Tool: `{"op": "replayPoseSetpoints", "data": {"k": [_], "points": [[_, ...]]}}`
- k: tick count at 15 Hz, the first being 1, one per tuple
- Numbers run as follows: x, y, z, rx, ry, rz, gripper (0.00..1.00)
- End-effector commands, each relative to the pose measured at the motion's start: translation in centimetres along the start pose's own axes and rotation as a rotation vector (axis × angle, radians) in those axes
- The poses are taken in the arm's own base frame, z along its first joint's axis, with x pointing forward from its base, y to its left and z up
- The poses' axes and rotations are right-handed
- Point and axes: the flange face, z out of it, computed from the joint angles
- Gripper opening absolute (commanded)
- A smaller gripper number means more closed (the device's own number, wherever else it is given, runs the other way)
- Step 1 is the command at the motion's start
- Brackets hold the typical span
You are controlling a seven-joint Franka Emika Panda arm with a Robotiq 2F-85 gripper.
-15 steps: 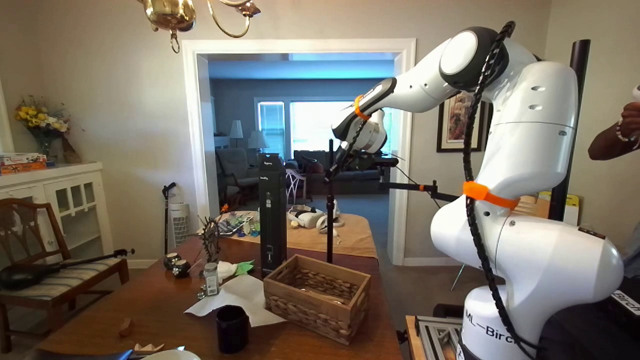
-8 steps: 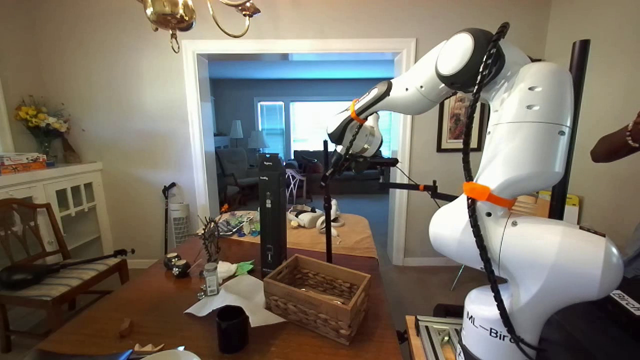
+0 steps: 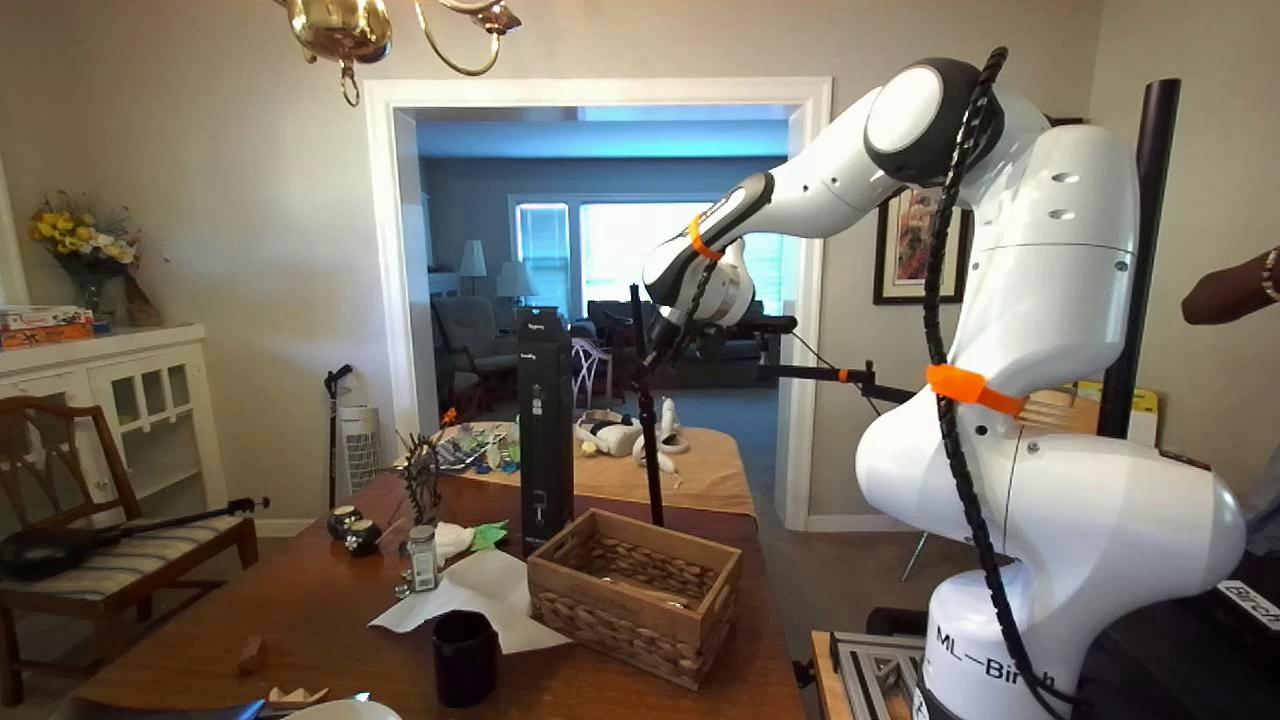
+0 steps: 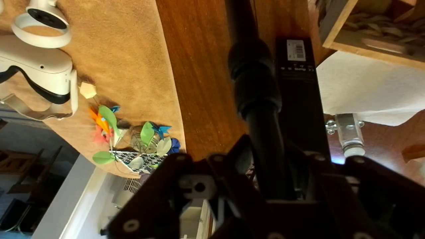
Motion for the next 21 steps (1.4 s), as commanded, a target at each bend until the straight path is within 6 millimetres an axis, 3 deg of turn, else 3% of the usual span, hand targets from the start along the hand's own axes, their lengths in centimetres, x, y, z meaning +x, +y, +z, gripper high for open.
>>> {"op": "replayPoseSetpoints", "data": {"k": [1, 13, 21], "points": [[-1.1, -1.3, 1.7, 0.007, -0.033, -0.03, 0.06], [0.0, -4.4, 3.4, 0.047, -0.068, -0.145, 0.06], [-0.4, -7.9, 5.3, 0.046, -0.127, -0.269, 0.06]]}}
